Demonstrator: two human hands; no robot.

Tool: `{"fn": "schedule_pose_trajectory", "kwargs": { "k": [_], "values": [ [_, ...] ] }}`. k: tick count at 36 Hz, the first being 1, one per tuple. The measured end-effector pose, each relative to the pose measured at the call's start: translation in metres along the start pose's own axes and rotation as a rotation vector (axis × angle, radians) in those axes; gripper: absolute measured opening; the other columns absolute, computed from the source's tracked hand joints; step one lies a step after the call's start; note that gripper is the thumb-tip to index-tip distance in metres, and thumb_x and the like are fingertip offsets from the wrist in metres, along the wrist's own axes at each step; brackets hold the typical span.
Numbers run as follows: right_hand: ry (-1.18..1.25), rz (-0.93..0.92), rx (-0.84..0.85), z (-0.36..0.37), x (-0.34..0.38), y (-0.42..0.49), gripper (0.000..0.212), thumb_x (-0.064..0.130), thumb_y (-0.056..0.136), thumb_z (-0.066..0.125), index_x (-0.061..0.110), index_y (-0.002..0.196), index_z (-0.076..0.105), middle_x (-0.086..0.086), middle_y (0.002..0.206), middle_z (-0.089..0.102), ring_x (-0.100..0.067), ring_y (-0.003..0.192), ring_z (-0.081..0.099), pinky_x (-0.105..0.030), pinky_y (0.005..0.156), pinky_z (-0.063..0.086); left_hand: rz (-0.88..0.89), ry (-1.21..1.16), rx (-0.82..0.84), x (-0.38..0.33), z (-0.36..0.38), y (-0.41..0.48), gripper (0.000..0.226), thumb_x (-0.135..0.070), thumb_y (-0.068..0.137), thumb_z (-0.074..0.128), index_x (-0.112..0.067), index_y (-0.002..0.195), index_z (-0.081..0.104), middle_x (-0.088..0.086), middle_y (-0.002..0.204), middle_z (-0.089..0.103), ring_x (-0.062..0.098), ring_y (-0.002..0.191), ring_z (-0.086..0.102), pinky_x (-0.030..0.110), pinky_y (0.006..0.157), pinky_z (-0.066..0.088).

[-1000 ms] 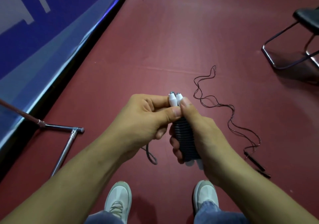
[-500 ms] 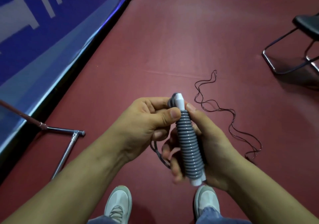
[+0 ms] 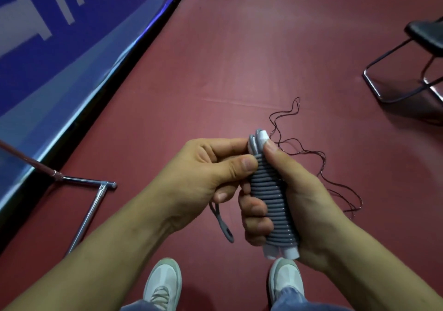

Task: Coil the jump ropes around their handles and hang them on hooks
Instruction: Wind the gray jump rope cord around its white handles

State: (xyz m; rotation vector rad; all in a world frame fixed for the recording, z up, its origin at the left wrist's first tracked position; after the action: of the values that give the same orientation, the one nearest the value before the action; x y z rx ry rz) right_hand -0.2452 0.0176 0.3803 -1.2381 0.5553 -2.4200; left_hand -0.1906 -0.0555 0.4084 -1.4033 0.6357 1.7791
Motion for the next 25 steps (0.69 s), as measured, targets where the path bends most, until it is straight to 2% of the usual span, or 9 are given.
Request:
{"fn": "schedule_pose_trajectory", "kwargs": {
  "k": [2,6,9,13,17,19,22,23,25],
  "values": [
    [0.089,0.059,0.113,0.008,-0.003,-0.003,0.061,0.075,0.082,0.057,0.014,0.078,0.058,-0.001,0.057,0.044,-0.013,0.040,0.041,-0.023,0.049,0.035,-0.020,-0.052,0.074,0.000,0.003,0.000,0.029,-0.016,0.089,0.065,-0.011,0.116,0.074,0.013,0.075,0.063,0.004,0.041,0.039,0.011,0.040,0.032],
    [0.228,0.132,0.371,0.028,-0.010,-0.009,0.061,0.070,0.093,0.051,0.010,0.086,0.057,-0.002,0.057,0.051,-0.013,0.041,0.052,-0.022,0.050,0.045,-0.075,-0.219,0.199,-0.003,0.016,0.000,0.042,-0.015,0.084,0.062,-0.001,0.123,0.066,0.016,0.066,0.063,0.004,0.044,0.059,0.010,0.035,0.029],
    [0.236,0.125,0.412,0.031,-0.011,-0.009,0.063,0.068,0.095,0.050,0.006,0.085,0.057,-0.010,0.059,0.059,-0.020,0.042,0.059,-0.022,0.047,0.048,-0.067,-0.194,0.217,-0.004,0.019,0.000,0.038,-0.013,0.089,0.059,0.003,0.124,0.062,0.010,0.066,0.066,0.002,0.043,0.059,0.009,0.035,0.028],
    [-0.010,0.033,0.161,0.011,-0.006,0.002,0.074,0.073,0.088,0.050,0.003,0.083,0.070,-0.021,0.074,0.065,-0.028,0.051,0.065,-0.030,0.049,0.055,-0.030,-0.095,0.078,0.000,0.003,0.003,0.029,-0.014,0.087,0.066,-0.002,0.113,0.071,0.007,0.078,0.066,0.002,0.037,0.039,0.011,0.035,0.031],
    [-0.292,-0.144,-0.183,-0.017,0.019,0.005,0.057,0.063,0.083,0.064,0.006,0.086,0.074,-0.028,0.076,0.066,-0.040,0.067,0.069,-0.048,0.065,0.062,-0.054,0.015,-0.116,0.007,-0.014,0.002,0.021,-0.009,0.088,0.069,-0.005,0.108,0.074,0.010,0.080,0.066,0.007,0.038,0.030,0.015,0.037,0.028],
    [-0.468,-0.189,-0.278,-0.024,0.029,0.001,0.060,0.061,0.087,0.057,0.002,0.095,0.070,-0.025,0.078,0.072,-0.041,0.070,0.071,-0.039,0.061,0.060,-0.057,0.032,-0.200,0.009,-0.018,0.000,0.021,-0.001,0.090,0.066,-0.006,0.109,0.074,0.012,0.082,0.069,0.009,0.040,0.029,0.017,0.037,0.027],
    [-0.506,-0.234,-0.389,-0.029,0.033,-0.002,0.056,0.061,0.096,0.045,0.012,0.097,0.070,-0.017,0.080,0.075,-0.037,0.068,0.072,-0.020,0.043,0.047,-0.044,0.032,-0.252,0.010,-0.016,0.000,0.024,0.004,0.090,0.065,-0.008,0.109,0.074,0.009,0.080,0.072,0.010,0.042,0.028,0.019,0.037,0.026],
    [-0.503,-0.222,-0.392,-0.028,0.029,-0.002,0.056,0.062,0.098,0.043,0.013,0.092,0.069,-0.018,0.077,0.074,-0.034,0.060,0.069,-0.018,0.042,0.044,-0.040,0.027,-0.240,0.010,-0.013,0.001,0.023,0.002,0.090,0.066,-0.007,0.109,0.074,0.007,0.078,0.072,0.010,0.041,0.028,0.018,0.037,0.026],
    [-0.414,-0.200,-0.362,-0.024,0.022,-0.001,0.060,0.068,0.094,0.047,0.013,0.079,0.067,-0.022,0.066,0.066,-0.031,0.050,0.060,-0.025,0.046,0.045,-0.033,0.008,-0.155,0.008,-0.007,0.003,0.025,-0.010,0.086,0.070,-0.006,0.110,0.073,0.003,0.079,0.072,0.009,0.040,0.030,0.016,0.038,0.028]
  ]
}}
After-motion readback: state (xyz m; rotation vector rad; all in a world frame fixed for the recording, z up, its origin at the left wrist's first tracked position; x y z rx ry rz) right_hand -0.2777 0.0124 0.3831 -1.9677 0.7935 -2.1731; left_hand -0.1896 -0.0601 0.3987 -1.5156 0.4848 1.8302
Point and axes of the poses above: each hand's wrist, its own y-axis towards the middle knuckle, its own z-axis out of the palm, x = y × z, the point moved 9 cm from there along y, towards the middle knuckle
